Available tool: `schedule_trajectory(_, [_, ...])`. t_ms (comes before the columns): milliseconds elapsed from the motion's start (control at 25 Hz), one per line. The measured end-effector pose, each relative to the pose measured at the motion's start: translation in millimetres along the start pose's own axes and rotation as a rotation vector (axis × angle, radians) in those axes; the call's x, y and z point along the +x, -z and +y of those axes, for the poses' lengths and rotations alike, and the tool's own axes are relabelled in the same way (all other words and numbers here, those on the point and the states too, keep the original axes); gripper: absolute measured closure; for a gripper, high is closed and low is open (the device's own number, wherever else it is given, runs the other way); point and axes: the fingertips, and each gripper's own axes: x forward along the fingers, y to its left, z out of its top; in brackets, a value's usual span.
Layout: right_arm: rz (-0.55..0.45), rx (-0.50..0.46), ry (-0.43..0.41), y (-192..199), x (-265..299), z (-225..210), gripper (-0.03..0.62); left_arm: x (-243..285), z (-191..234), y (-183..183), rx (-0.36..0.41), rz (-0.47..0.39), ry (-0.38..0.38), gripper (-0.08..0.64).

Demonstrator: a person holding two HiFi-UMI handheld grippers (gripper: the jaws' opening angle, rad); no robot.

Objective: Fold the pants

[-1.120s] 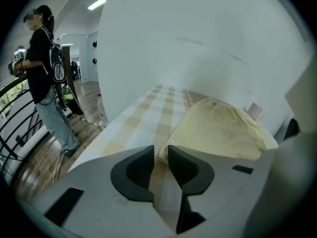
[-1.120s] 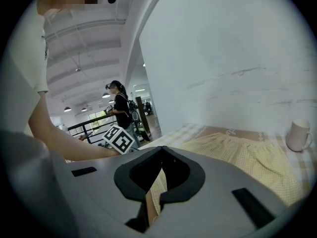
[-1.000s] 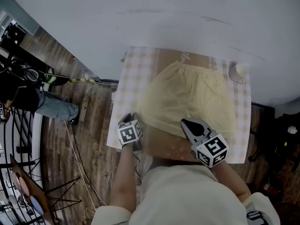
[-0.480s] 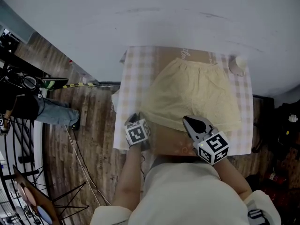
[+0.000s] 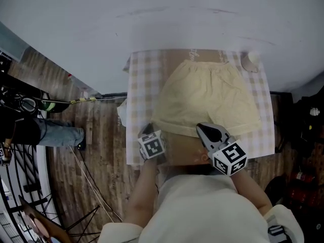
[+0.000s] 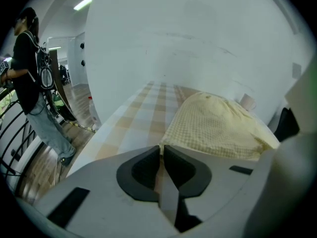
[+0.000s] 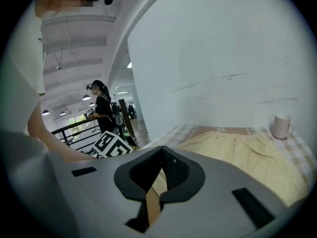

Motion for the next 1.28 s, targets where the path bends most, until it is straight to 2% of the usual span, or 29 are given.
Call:
schedule_trajectory(280, [0.009,0.019,0.043,9,-6,-3,0.592,-1,-1,0,-0.002,-0.006,0.018,0.543])
schedule_trajectory(560, [-0.019,0.006,0.018,1,-1,-3,0.592,-1,-1,0,-0.057,-0.022,0.030,0.548])
schedule_trajectory(840, [-0.041,-0.034,-0.010,-4,-25,-29,0.592,-15,-12,-3,-0.124,-0.077,-0.017,0.548])
schedule_trajectory(1040, [-0.043,-0.044,-0.036,-4,-55,-62,0.592,-32,-41,-7,-0.178,-0.134,-0.049,0.548])
schedule_trajectory(1280, [-0.040,-0.050,-0.077,-4,-84,-99,0.592,-42,-97,-5,-0.188,-0.159,-0.053,0.548])
